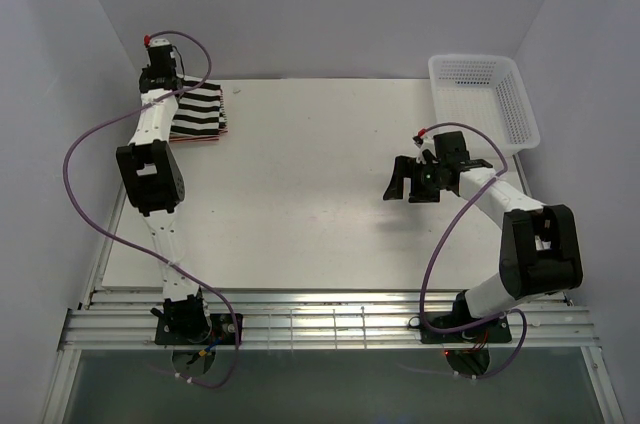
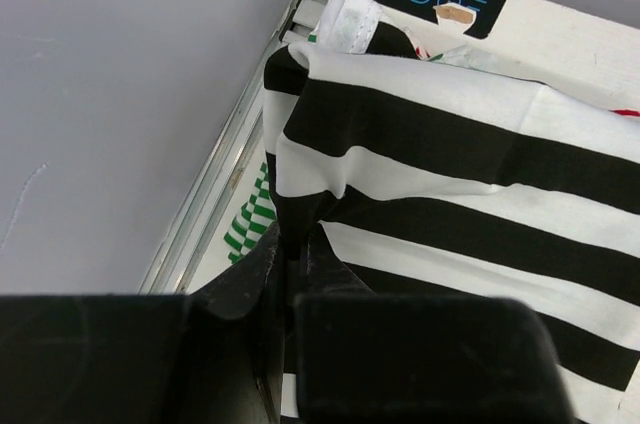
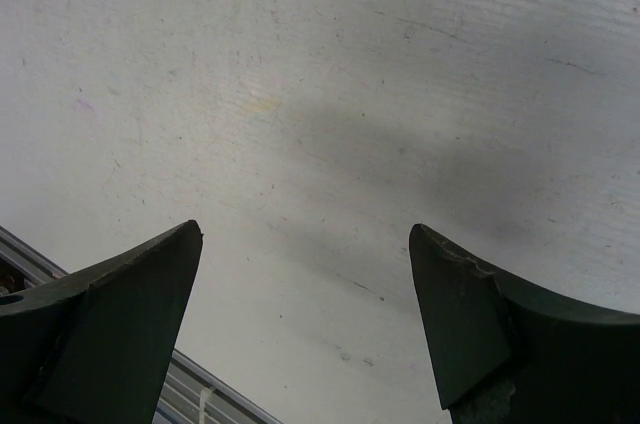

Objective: Fold and stack the tank tops
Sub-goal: Neatly place the folded tank top to the corner

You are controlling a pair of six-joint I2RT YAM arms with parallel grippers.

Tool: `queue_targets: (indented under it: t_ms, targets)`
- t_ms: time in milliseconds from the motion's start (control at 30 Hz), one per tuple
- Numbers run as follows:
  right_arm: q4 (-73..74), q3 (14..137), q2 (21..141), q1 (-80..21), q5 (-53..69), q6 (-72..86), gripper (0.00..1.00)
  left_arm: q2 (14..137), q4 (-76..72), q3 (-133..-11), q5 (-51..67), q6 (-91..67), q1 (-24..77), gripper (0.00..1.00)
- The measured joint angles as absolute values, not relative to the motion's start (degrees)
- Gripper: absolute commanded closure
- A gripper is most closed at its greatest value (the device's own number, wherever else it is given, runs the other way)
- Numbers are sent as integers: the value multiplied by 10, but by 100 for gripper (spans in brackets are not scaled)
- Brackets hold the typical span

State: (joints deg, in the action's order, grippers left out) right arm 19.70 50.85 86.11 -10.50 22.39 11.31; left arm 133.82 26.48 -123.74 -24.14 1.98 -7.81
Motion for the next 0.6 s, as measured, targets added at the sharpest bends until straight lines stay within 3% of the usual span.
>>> queue_targets:
  t_ms: [333, 400, 433, 500, 600]
  targets:
    - [197, 524, 877, -105, 222, 113, 10, 1373, 207, -1237, -236, 22, -81, 99]
    - [198, 526, 882, -105, 222, 113, 10, 1383, 203, -1237, -243, 24, -81, 87]
    - [199, 528, 884, -105, 222, 113, 10, 1386, 202, -1237, -248, 26, -81, 69]
    - [199, 528, 885, -105, 222, 113, 10, 1391, 202, -1237, -259, 30, -81, 62]
    - [201, 531, 885, -105, 221, 113, 10, 1391, 207, -1238, -283, 33, -82, 9]
